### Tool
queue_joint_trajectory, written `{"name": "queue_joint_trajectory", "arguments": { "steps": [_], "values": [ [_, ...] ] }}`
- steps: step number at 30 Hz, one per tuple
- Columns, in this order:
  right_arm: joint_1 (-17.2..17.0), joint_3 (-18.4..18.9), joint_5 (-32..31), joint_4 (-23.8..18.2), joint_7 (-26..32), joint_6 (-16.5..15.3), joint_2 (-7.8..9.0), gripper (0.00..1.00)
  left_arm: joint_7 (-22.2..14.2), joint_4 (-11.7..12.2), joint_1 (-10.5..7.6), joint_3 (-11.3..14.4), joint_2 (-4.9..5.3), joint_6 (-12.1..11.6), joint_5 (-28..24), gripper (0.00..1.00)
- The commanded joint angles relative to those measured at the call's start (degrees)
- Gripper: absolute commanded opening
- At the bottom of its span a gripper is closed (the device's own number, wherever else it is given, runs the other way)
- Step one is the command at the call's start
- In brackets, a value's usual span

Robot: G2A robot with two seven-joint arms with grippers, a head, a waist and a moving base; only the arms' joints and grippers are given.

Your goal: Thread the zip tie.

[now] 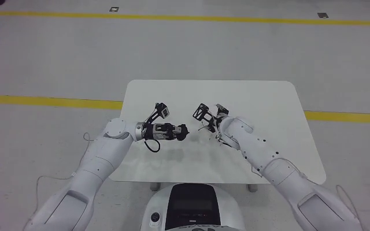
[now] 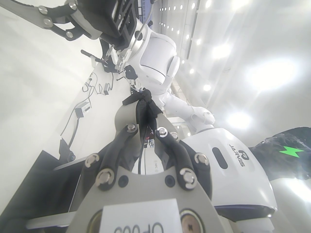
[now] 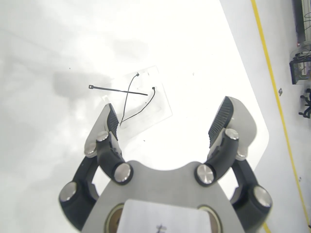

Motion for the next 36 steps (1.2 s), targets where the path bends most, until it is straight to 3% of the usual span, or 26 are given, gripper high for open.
{"name": "queue_joint_trajectory", "arguments": {
  "steps": [1, 4, 14, 18, 28, 36],
  "values": [
    [0.94, -0.75, -0.17, 1.55, 0.47, -0.01, -0.61, 0.52, 0.0, 0.0, 0.0, 0.0, 0.0, 0.0, 0.0, 0.0],
    [2.3, -1.68, -0.17, 4.23, 0.85, -0.13, -1.5, 0.46, 0.0, 0.0, 0.0, 0.0, 0.0, 0.0, 0.0, 0.0],
    [6.17, -4.7, 0.81, 12.6, 2.37, -2.01, -4.52, 0.47, 0.0, 0.0, 0.0, 0.0, 0.0, 0.0, 0.0, 0.0],
    [7.45, -5.91, 0.92, 15.22, 2.88, -4.15, -5.66, 0.48, 0.0, 0.0, 0.0, 0.0, 0.0, 0.0, 0.0, 0.0],
    [8.85, -6.66, 1.85, 18.47, 2.12, -9.21, -7.21, 0.48, 0.0, 0.0, 0.0, 0.0, 0.0, 0.0, 0.0, 0.0],
    [9.74, -8.56, 4.1, 20.24, 1.12, -9.24, -7.89, 0.47, 0.0, 0.0, 0.0, 0.0, 0.0, 0.0, 0.0, 0.0]
  ]
}}
